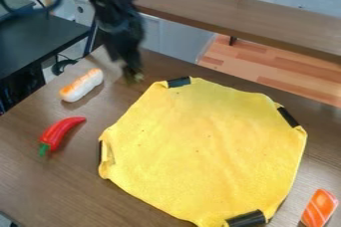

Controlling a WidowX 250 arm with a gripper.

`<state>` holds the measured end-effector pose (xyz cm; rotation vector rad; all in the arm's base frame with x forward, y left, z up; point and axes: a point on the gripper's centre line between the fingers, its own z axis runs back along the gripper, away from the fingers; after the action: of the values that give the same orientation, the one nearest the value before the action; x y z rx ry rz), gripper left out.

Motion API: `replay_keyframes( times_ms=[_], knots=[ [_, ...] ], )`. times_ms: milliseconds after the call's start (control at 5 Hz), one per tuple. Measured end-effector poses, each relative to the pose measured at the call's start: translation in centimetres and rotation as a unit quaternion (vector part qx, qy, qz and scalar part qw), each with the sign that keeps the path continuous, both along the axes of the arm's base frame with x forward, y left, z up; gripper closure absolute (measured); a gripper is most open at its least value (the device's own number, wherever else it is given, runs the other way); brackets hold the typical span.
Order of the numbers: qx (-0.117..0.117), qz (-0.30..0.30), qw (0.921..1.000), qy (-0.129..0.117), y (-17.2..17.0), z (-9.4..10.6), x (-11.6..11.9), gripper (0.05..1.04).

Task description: Move the objet on the top right in the table

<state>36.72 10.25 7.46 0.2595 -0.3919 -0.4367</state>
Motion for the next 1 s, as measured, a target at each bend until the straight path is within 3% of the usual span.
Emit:
replay_keyframes(
  times_ms=[200,400,600,800,1000],
  knots=[
    [-0.060,0.073,0.9955,0.003,2.3,-1.2,0.3,0.083],
    [-0.061,0.089,0.9940,-0.013,5.0,-1.7,1.0,0.083],
    [-0.082,0.076,0.9934,-0.025,6.7,-3.6,2.2,0.083],
    [-0.084,0.069,0.9937,-0.028,8.2,-4.6,2.5,0.083],
    [-0.065,0.066,0.9953,-0.028,9.1,-5.1,2.3,0.083]
  ],
)
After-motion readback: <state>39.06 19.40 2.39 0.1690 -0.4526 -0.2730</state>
